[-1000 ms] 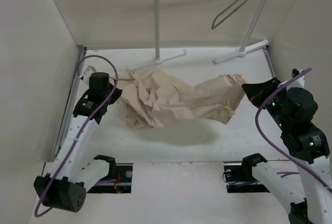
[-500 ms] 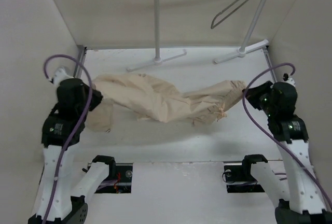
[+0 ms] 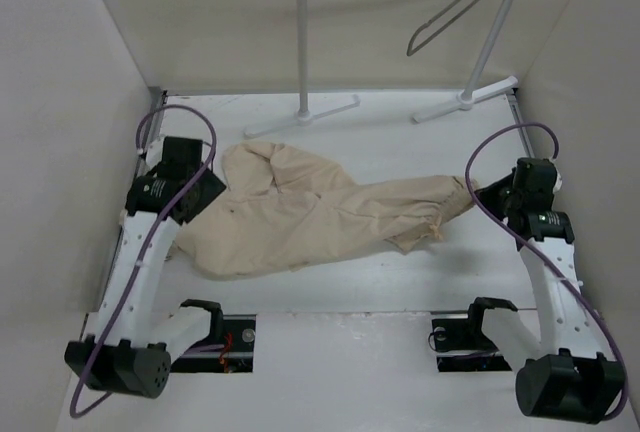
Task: Place the trousers on the hanger
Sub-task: Flatten out the trousers at the center of the board.
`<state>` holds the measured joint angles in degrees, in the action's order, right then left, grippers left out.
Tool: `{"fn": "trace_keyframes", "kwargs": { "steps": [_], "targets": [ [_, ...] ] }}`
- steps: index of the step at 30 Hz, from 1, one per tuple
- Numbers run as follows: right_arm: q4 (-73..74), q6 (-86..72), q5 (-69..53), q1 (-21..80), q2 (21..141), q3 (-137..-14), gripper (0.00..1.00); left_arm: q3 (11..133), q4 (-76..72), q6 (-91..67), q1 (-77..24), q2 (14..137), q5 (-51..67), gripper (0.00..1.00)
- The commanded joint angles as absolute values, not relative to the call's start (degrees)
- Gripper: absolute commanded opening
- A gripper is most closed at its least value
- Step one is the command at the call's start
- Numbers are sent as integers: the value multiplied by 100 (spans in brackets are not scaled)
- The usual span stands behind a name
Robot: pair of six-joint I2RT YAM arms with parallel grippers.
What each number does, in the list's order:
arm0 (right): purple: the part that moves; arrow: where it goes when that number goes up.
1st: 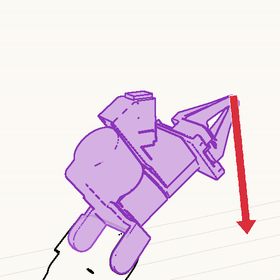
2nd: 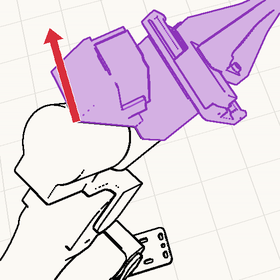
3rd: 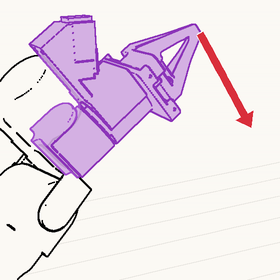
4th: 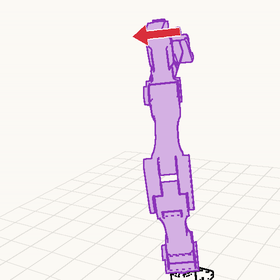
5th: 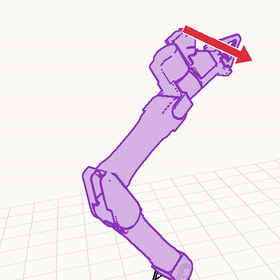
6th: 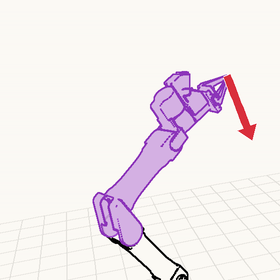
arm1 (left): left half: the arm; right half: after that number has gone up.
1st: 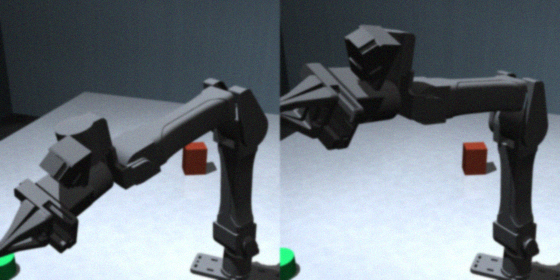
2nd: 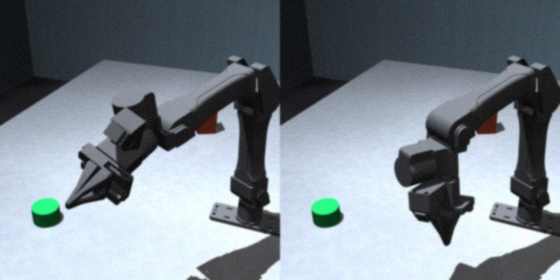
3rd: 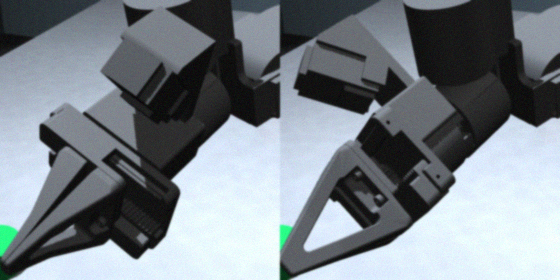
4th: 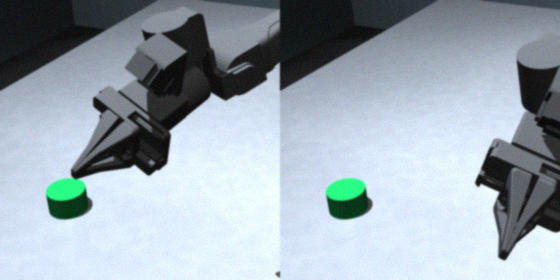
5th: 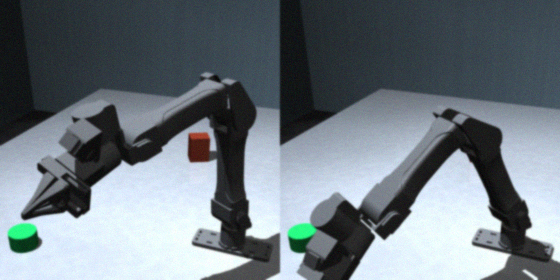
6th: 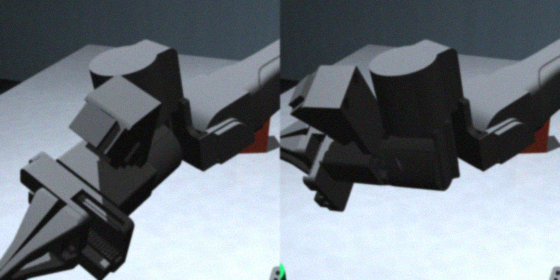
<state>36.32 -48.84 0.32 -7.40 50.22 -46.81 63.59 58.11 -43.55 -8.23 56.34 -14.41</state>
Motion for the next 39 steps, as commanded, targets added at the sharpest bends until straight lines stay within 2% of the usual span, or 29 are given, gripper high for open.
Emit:
{"fn": "trace_keyframes", "kwargs": {
  "steps": [1, 5, 11, 17, 19, 20, 22, 23, 24, 27, 35, 39],
  "targets": [
    [3252, -4799, 378, -655, 5106, -4940, 9, 7083, 4319, -4421, -971, 6789, -1345, 54],
    [3173, -4711, 422, -523, 5212, -4887, 8, 7671, 3333, -4377, -647, 8617, -1265, 54],
    [3041, -4579, 193, -138, 5318, -4790, 8, 9480, 3217, -4368, -251, 11133, -950, 54],
    [3173, -4596, 308, 268, 4896, -4343, 9, 10063, 3278, -4324, -128, 12215, -1292, 53],
    [3217, -4675, 308, 268, 4756, -4158, 9, 10002, 3296, -4324, -101, 12409, -1283, 48],
    [3208, -4684, 299, 250, 4685, -4062, 9, 9915, 3252, -4324, -92, 12454, -1283, 40],
    [3217, -4693, 272, 119, 4632, -3990, 9, 9774, 3165, -4333, -66, 12454, -1257, 18],
    [3225, -4676, 255, 66, 4632, -3999, 9, 9713, 3138, -4377, -31, 12367, -1257, 10],
    [3226, -4658, 255, 22, 4641, -4043, 9, 9668, 3085, -4420, 13, 12201, -1257, 6],
    [3226, -4597, 264, -13, 4746, -4323, 7, 9729, 2805, -4482, 118, 11490, -1257, 2],
    [2988, -4588, 211, 57, 4852, -5579, 6, 11205, 2892, -4421, 488, 9810, -1467, 2],
    [2813, -4597, 44, 75, 4808, -6362, 6, 11619, 2707, -4412, 576, 9493, -1415, 3]
  ]
}}
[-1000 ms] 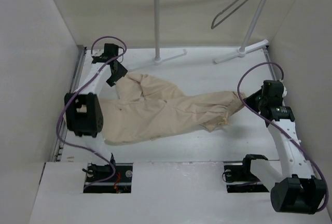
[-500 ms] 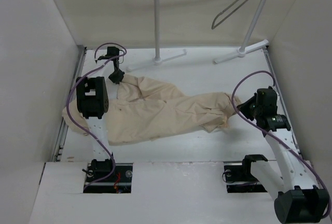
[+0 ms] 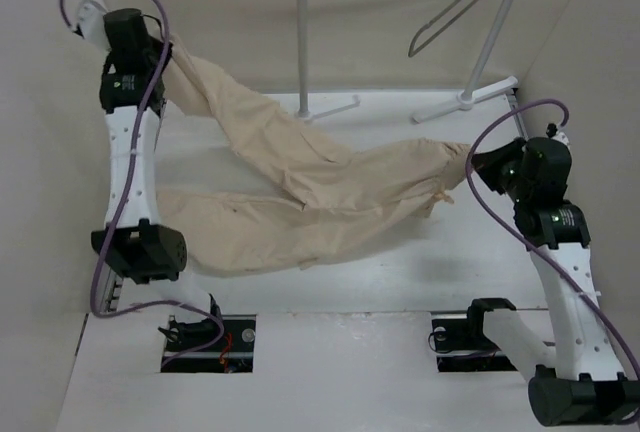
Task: Place the trousers on the hanger
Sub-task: Flatten out the trousers at the center of the board.
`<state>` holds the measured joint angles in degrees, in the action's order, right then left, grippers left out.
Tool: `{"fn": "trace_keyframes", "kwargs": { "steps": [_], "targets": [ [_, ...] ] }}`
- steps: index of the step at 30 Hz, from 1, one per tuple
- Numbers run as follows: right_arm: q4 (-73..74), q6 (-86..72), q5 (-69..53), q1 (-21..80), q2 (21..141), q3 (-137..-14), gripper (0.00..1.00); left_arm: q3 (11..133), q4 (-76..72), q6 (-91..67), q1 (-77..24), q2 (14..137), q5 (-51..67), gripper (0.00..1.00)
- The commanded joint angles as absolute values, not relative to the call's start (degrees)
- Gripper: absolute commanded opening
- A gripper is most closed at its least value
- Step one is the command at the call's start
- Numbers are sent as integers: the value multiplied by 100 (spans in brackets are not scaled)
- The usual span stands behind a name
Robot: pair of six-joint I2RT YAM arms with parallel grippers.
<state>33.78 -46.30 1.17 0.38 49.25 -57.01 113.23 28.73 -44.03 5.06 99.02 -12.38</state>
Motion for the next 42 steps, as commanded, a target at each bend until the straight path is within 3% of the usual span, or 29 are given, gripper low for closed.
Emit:
{"fn": "trace_keyframes", "kwargs": {
  "steps": [1, 6, 13, 17, 21, 26, 32, 38, 42],
  "targets": [
    [2760, -4579, 18, 92, 4755, -6450, 6, 11567, 2655, -4403, 602, 9379, -1441, 4],
    [2883, -4693, -105, 180, 4553, -5777, 7, 9690, 1997, -4561, 953, 8816, -1679, 5],
    [2637, -4904, -413, -742, 5167, -4738, 6, 7078, 748, -4833, 1656, 9166, -1433, 6],
    [2558, -5045, -316, -883, 5668, -4790, 6, 6496, 651, -5141, 1929, 9282, -1108, 21],
    [2435, -5124, -176, -848, 5949, -4965, 6, 6495, 641, -5107, 2035, 8957, -1011, 24],
    [2434, -5159, 61, -726, 6065, -5176, 9, 6653, 1097, -5027, 1991, 8912, -800, 42],
    [2654, -5054, 132, -611, 5573, -5028, 12, 7021, 1977, -5098, 1886, 8921, -747, 54],
    [2646, -5036, 70, -304, 5204, -4369, 13, 8322, 3031, -5141, 1640, 10343, -168, 56],
    [2628, -5027, -8, -181, 5019, -4052, 13, 8621, 3234, -5177, 1446, 10748, -429, 55]
  ]
}}
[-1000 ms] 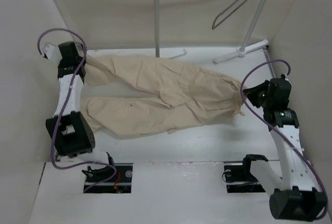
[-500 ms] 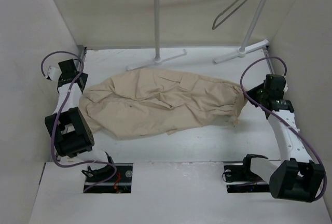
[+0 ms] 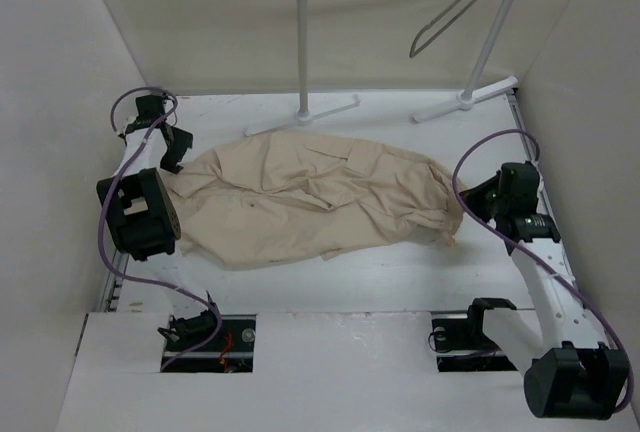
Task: Place the trousers on the hanger
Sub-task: Flatten out the trousers at the center of the board.
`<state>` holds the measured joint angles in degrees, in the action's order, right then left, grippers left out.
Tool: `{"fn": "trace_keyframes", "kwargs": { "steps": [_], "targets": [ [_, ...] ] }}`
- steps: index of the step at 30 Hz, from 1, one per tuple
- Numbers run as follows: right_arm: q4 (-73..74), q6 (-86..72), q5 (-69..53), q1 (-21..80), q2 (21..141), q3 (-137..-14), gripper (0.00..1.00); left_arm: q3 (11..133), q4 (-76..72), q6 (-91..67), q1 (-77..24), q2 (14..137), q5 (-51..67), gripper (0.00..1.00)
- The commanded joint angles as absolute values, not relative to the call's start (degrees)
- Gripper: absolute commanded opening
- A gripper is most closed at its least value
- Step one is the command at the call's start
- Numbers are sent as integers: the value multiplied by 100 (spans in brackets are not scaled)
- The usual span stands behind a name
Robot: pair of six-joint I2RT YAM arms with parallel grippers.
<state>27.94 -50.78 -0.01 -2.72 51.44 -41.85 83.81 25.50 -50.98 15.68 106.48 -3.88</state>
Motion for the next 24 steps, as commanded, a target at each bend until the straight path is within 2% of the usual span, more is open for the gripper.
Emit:
{"fn": "trace_keyframes", "kwargs": {
  "steps": [1, 5, 9, 10, 14, 16, 24],
  "targets": [
    [2619, -5010, -52, -163, 4992, -4008, 13, 8674, 3260, -5185, 1420, 10827, -457, 55],
    [2610, -4940, -132, -154, 4957, -3946, 13, 8947, 3462, -5273, 1358, 11232, -510, 53],
    [2654, -4843, -149, -180, 4931, -4008, 13, 8825, 3437, -5423, 1358, 11294, -615, 47],
    [2654, -4825, -149, -180, 4922, -4017, 13, 8807, 3410, -5449, 1375, 11294, -685, 43],
    [2689, -4799, -149, -180, 4896, -4034, 13, 8868, 3393, -5519, 1437, 11329, -721, 14],
    [2698, -4799, -149, -180, 4887, -4034, 13, 9017, 3375, -5537, 1402, 11128, -747, 8],
    [2681, -4808, -202, -198, 5106, -4578, 11, 10703, 3305, -5265, 1007, 10232, -835, 4]
  ]
}}
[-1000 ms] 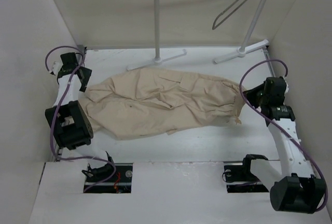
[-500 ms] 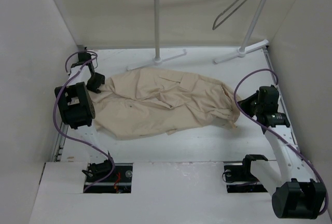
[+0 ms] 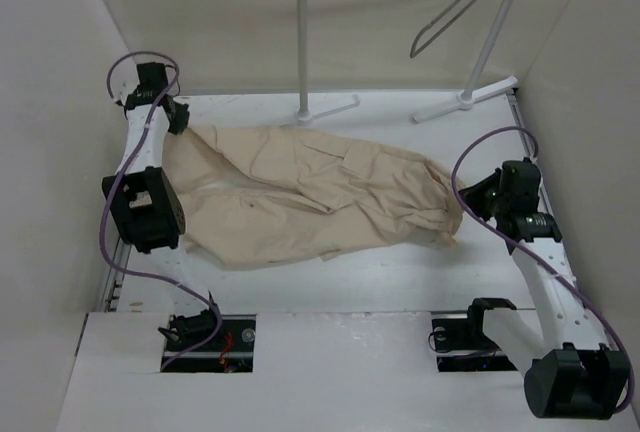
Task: Place the trousers on the hanger
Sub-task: Flatten out the trousers at the center of the board.
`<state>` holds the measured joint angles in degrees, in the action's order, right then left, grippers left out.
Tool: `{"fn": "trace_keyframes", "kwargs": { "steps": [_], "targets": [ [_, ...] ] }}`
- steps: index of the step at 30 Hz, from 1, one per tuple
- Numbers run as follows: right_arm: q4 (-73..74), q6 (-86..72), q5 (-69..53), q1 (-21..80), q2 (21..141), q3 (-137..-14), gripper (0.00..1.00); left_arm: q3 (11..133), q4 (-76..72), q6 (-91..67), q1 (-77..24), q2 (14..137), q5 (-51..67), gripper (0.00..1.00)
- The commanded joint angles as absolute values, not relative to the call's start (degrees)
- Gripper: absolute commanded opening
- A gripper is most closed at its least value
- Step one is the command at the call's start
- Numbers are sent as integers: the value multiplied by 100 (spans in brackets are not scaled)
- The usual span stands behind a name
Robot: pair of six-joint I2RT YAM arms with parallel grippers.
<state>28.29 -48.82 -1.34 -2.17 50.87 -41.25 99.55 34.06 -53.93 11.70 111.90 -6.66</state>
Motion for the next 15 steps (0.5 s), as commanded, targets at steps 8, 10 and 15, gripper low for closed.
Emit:
{"fn": "trace_keyframes", "kwargs": {
  "steps": [8, 10, 15],
  "targets": [
    [2707, -4790, -298, -198, 5019, -4492, 11, 8198, 1796, -4781, 1076, 8388, -1274, 5],
    [2716, -4790, -369, -224, 4975, -4386, 11, 7142, 1434, -4869, 1260, 8052, -1336, 7],
    [2716, -4799, -474, -286, 5080, -4333, 11, 5697, 608, -5018, 1779, 8655, -1143, 9]
  ]
}}
